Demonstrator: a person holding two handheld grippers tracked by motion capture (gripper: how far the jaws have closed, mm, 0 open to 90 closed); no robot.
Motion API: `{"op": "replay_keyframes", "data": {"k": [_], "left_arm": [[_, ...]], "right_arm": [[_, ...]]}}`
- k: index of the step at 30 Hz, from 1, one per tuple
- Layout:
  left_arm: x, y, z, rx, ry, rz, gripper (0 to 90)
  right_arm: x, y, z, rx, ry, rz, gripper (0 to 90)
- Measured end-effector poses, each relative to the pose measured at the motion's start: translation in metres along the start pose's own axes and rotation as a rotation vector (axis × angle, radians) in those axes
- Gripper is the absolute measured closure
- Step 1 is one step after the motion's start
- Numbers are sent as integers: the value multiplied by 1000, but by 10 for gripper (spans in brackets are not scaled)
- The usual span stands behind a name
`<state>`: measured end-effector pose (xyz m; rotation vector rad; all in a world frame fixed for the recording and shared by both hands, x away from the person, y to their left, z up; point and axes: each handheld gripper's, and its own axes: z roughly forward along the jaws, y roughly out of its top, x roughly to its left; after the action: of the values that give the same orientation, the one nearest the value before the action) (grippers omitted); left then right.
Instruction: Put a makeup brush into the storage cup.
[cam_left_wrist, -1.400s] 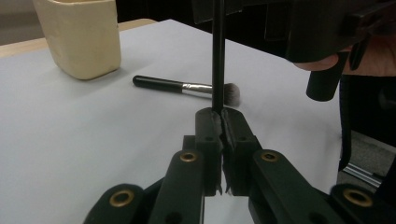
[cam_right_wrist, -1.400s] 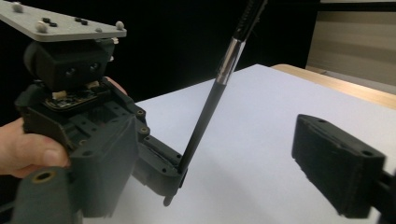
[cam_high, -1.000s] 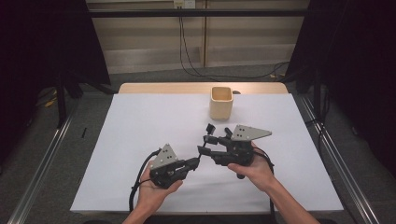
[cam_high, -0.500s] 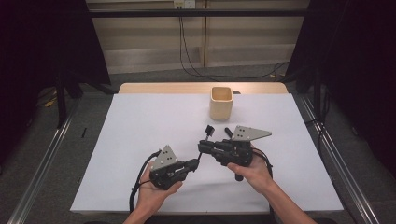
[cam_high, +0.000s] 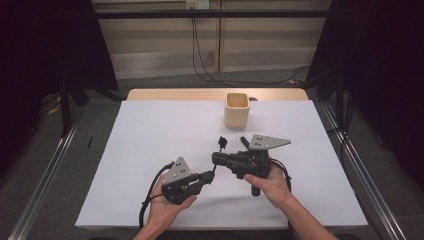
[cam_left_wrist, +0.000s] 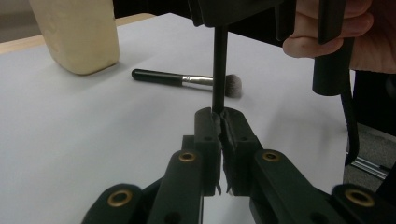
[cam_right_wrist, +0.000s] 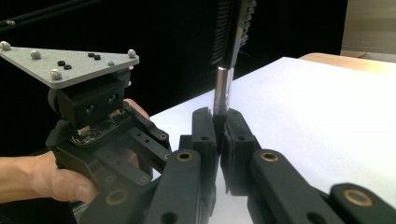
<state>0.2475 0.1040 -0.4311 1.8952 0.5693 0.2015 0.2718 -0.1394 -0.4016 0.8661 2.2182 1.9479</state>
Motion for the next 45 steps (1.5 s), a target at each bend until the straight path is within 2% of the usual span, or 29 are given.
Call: {"op": "replay_keyframes", "data": {"k": [5,10,13,16,18,21,23,24,30,32,34,36,38,39,42,45], "left_arm": [[2,-1,1,9,-2,-21,780],[5,-1,0,15,23,-25,682],[6,-1,-1,18,41,-32,595],[7,0,-2,20,38,-42,558],[8,1,-3,13,72,-52,450],[12,1,-6,10,82,-72,325],[15,1,-8,8,99,-88,297],[16,1,-9,7,115,-86,266],[22,0,-13,7,146,-87,137],[25,0,-14,18,157,-117,86],[27,1,-16,1,167,-115,69],[28,1,-20,-23,178,-81,47],[30,1,-26,-34,149,-89,47],[31,1,-28,-37,150,-97,45],[34,-1,-37,-53,184,-87,43],[39,-2,-44,-85,227,-114,43]], "right_arm": [[0,1,-2,-8,-5,-2,860],[-2,1,-5,-15,-17,-3,859],[-3,2,-6,-17,-20,-1,860],[-4,2,-7,-20,-24,-2,860],[-5,1,-9,-21,-31,0,859],[-7,1,-11,-23,-41,0,859],[-8,2,-13,-25,-49,-3,860],[-8,2,-14,-28,-53,-4,860],[-13,4,-25,-43,-93,-4,859],[-15,4,-28,-46,-108,-7,860],[-18,4,-31,-46,-120,-9,859],[-20,5,-32,-44,-128,-16,860],[-23,5,-35,-46,-137,-18,860],[-24,6,-36,-48,-143,-16,859],[-27,10,-40,-60,-159,-20,859],[-30,14,-43,-69,-173,-24,859]]}}
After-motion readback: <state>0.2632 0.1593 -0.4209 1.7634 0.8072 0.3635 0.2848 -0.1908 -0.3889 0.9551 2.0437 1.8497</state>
